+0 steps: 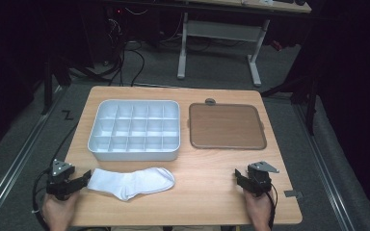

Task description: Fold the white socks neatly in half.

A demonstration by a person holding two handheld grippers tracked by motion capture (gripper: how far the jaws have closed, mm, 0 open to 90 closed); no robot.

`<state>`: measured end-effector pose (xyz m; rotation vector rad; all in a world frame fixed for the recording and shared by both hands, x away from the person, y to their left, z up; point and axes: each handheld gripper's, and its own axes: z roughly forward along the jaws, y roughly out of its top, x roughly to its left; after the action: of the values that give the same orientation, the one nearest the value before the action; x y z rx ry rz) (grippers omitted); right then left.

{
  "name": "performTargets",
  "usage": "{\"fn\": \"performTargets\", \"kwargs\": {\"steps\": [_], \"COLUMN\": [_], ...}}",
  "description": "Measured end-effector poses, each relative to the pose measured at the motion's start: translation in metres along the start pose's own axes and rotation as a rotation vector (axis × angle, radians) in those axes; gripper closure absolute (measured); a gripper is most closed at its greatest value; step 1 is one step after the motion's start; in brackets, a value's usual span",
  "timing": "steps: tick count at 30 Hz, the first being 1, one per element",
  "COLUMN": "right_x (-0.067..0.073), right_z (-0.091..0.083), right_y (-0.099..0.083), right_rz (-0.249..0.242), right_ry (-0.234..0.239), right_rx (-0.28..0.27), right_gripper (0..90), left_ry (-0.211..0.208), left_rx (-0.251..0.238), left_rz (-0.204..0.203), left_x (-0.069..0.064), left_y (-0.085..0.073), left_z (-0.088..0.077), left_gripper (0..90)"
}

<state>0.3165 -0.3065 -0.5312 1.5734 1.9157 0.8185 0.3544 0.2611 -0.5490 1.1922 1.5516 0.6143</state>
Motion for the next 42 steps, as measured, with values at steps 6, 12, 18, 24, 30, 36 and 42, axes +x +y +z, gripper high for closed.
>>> {"fn": "performTargets", "kwargs": {"steps": [6, 12, 18, 24, 30, 36, 42], "right_x": [0.0000, 0.0000, 0.0006, 0.0005, 0.0004, 0.0001, -0.0014], "right_z": [0.0000, 0.0000, 0.0002, 0.0002, 0.0002, 0.0000, -0.0004], "right_y": [0.0000, 0.0001, 0.0001, 0.0002, 0.0002, 0.0003, -0.0001], "right_rz": [-0.003, -0.003, 0.003, 0.000, 0.004, 0.002, 0.010], "right_ry": [0.001, 0.001, -0.002, -0.002, 0.001, 0.003, 0.017], "right_rx": [0.001, 0.002, 0.000, 0.000, 0.000, 0.001, -0.002], "right_gripper": [43.6, 43.5, 43.4, 43.4, 43.5, 43.9, 45.1], "left_ry": [-0.003, -0.013, -0.010, -0.013, -0.018, -0.003, 0.005], "left_rx": [-0.003, 0.004, -0.002, -0.001, 0.003, 0.004, 0.001], "left_rz": [-0.016, -0.025, -0.034, -0.044, -0.039, -0.003, 0.015], "left_x": [0.0003, 0.0015, 0.0014, 0.0015, 0.0012, -0.0008, -0.0018], "left_y": [0.0006, 0.0016, 0.0020, 0.0026, 0.0023, 0.0001, -0.0011], "left_z": [-0.0001, -0.0005, -0.0001, 0.0000, 0.0002, 0.0008, 0.0013], "left_gripper": [34.0, 32.7, 33.1, 33.1, 31.3, 32.5, 33.2]}}
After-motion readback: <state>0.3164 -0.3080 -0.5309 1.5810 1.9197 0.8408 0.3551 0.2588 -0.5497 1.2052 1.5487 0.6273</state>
